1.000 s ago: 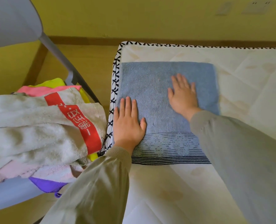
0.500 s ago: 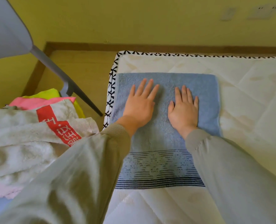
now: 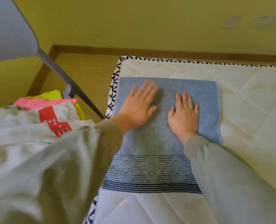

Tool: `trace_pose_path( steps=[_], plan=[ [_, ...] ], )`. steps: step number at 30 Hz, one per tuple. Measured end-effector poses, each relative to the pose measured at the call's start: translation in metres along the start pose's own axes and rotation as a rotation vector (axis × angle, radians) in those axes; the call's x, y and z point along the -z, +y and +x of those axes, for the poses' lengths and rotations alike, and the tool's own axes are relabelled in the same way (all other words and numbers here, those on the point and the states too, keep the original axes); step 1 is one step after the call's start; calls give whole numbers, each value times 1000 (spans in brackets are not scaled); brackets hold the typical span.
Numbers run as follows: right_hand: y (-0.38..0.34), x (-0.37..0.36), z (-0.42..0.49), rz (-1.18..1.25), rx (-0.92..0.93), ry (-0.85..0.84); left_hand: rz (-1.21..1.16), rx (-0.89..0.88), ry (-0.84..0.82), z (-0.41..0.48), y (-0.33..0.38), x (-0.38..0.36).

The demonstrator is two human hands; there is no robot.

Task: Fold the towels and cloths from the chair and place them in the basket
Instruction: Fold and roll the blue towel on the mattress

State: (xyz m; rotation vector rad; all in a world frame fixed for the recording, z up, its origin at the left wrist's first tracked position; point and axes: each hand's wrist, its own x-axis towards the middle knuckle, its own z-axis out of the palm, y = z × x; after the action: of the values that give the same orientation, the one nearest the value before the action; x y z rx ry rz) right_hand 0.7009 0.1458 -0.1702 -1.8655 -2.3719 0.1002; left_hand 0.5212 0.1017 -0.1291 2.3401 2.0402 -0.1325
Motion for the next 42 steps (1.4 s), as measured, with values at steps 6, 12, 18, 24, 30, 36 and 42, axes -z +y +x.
trace_pose_path(
  steps=[6,12,18,24,30,36,42],
  plan=[
    [-1,-1,1,1,1,3,56,212,-60,-14,-38,-19],
    [-2,0,0,-7,-10,-1,-321,85,24,-54,50,-14],
    [-6,4,3,-43,-9,-41,-229,138,73,-86,56,-51],
    [23,12,-11,-93,-168,-88,-236,101,39,-88,56,-47],
    [56,19,-26,60,-519,89,-234,74,7,-89,55,-46],
    [49,40,-19,508,-871,76,-193,23,-120,-82,51,-39],
    [18,68,-27,708,-720,70,60,75,-283,-72,66,-9]
  ],
)
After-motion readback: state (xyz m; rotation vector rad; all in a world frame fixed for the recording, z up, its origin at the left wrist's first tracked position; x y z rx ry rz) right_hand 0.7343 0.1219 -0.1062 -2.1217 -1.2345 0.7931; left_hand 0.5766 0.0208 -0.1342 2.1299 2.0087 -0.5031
